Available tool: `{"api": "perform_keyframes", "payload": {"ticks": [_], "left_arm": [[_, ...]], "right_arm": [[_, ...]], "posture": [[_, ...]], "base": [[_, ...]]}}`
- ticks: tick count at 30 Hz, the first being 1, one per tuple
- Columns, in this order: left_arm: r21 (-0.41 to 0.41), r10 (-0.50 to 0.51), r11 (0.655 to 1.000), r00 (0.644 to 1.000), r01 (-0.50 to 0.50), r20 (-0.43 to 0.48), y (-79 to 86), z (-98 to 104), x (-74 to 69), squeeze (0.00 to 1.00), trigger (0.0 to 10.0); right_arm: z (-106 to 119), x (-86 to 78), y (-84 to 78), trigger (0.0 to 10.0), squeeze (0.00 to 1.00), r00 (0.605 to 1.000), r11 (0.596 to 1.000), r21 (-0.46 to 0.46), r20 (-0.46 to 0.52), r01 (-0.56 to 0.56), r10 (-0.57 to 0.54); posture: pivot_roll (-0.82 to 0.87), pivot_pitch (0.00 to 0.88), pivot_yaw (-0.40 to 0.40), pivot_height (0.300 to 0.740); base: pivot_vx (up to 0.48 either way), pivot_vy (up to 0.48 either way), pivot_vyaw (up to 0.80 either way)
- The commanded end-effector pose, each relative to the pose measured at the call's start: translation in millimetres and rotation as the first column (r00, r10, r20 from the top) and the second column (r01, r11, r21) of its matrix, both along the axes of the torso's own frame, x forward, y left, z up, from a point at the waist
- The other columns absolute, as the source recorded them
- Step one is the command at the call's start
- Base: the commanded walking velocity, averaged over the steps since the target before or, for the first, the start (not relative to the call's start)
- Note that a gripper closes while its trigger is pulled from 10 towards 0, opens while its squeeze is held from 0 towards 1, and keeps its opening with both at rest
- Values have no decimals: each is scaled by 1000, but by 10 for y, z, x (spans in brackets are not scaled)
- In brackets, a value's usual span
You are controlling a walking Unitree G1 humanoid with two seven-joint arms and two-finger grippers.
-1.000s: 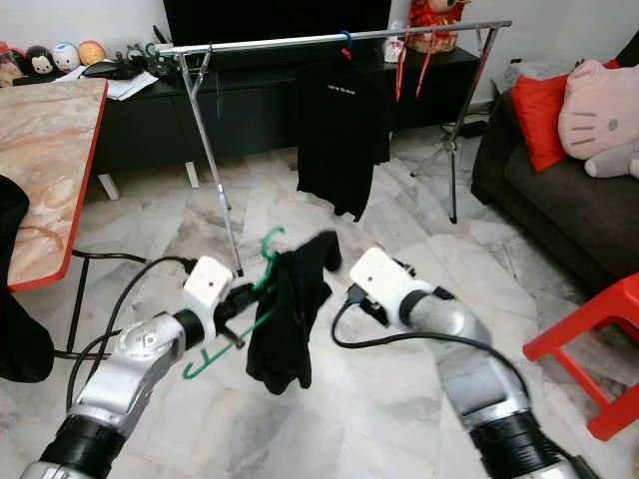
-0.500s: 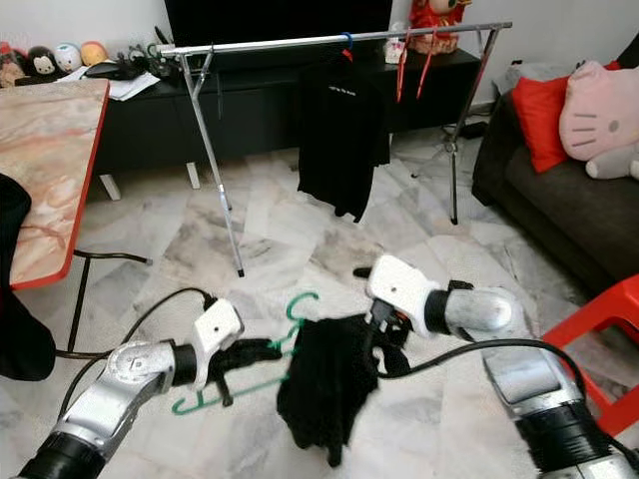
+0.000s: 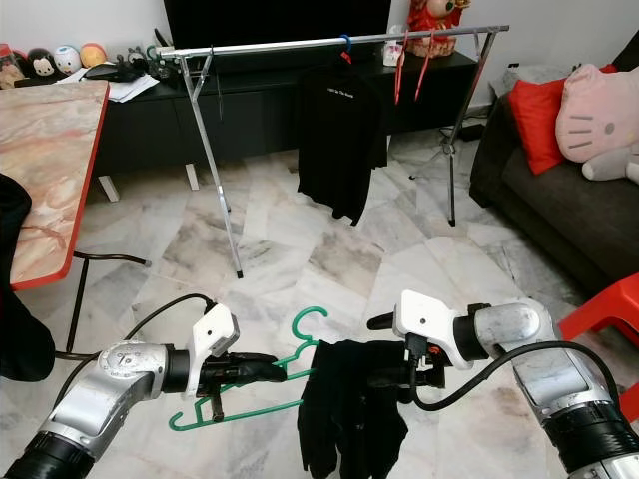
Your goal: Hang hanger
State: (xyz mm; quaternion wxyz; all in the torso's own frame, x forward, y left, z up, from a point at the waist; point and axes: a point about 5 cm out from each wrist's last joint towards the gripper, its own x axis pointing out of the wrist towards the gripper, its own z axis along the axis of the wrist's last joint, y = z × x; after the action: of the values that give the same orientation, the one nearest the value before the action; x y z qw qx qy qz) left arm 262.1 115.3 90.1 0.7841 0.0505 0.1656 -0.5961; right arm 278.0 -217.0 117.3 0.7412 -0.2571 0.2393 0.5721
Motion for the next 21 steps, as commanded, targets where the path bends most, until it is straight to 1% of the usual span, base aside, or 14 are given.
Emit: {"api": "perform_keyframes", "payload": {"ticks": [1, 4, 6, 10, 12, 13, 14, 15, 16, 17, 18, 19, 20, 21], "left_arm": [[-44, -27, 999, 999, 28, 37, -34, 120, 6, 0, 10000], [-46, -58, 997, 998, 60, 31, -60, 132, -21, 0, 10000], [-63, -84, 994, 996, 86, 26, -88, 165, -55, 0, 10000], [-73, -90, 993, 996, 92, 25, -106, 187, -67, 0, 10000], [-85, -99, 991, 995, 101, 28, -144, 218, -83, 0, 10000], [-91, -99, 991, 995, 101, 30, -155, 226, -84, 0, 10000], [-91, -99, 991, 995, 101, 30, -155, 226, -84, 0, 10000], [-93, -98, 991, 995, 100, 31, -159, 229, -86, 0, 10000], [-99, -95, 990, 995, 98, 30, -169, 239, -87, 0, 10000], [-102, -95, 990, 995, 97, 30, -173, 245, -87, 0, 10000], [-103, -95, 990, 995, 98, 30, -174, 249, -88, 0, 10000], [-106, -96, 989, 995, 99, 29, -176, 252, -89, 0, 10000], [-107, -97, 989, 995, 99, 29, -177, 255, -89, 0, 10000], [-106, -95, 990, 995, 98, 29, -175, 257, -88, 0, 10000]], "right_arm": [[19, 27, 9, 10000, 0, 1000, 1000, 6, 7, -16, 16], [-19, 38, -1, 10000, 0, 1000, 1000, 8, 1, -10, 10], [-36, 76, 11, 10000, 0, 1000, 1000, 29, 17, 11, -11], [-50, 95, 15, 10000, 0, 1000, 999, 41, 18, 20, -20], [-69, 109, 29, 10000, 0, 1000, 996, 83, 0, 23, -23], [-77, 117, 33, 7490, 0, 1000, 995, 93, -6, 27, -26], [-77, 117, 33, 7490, 0, 1000, 995, 93, -6, 27, -26], [-85, 127, 34, 6157, 0, 999, 995, 94, -7, 32, -32], [-109, 139, 29, 3608, 0, 999, 994, 101, -27, 45, -43], [-127, 133, 29, 3412, 0, 999, 994, 103, -43, 38, -34], [-131, 128, 32, 2902, 0, 998, 993, 109, -50, 34, -29], [-134, 123, 38, 510, 0, 998, 992, 123, -61, 33, -26], [-144, 118, 44, 0, 0, 997, 989, 141, -79, 35, -24], [-154, 115, 45, 0, 0, 996, 989, 146, -86, 33, -21]], "posture": [[-43, 0, -77, 740], [-42, 0, -80, 740], [-39, 0, -83, 740], [-39, 0, -83, 740], [-34, 0, -91, 740], [-34, 0, -91, 740], [-34, 0, -91, 740], [-34, 0, -91, 740], [-29, 0, -95, 740], [-29, 0, -95, 740], [-29, 0, -95, 740], [-29, 0, -95, 740], [-25, 0, -96, 740], [-24, 0, -95, 740]], "base": [[0, 0, 0], [0, 0, 0], [0, 0, 0], [0, 0, 0], [0, 0, 0], [0, 0, 0], [0, 0, 0], [0, 0, 0], [0, 0, 0], [0, 0, 0], [0, 0, 0], [0, 0, 0], [0, 0, 0], [0, 0, 0]]}}
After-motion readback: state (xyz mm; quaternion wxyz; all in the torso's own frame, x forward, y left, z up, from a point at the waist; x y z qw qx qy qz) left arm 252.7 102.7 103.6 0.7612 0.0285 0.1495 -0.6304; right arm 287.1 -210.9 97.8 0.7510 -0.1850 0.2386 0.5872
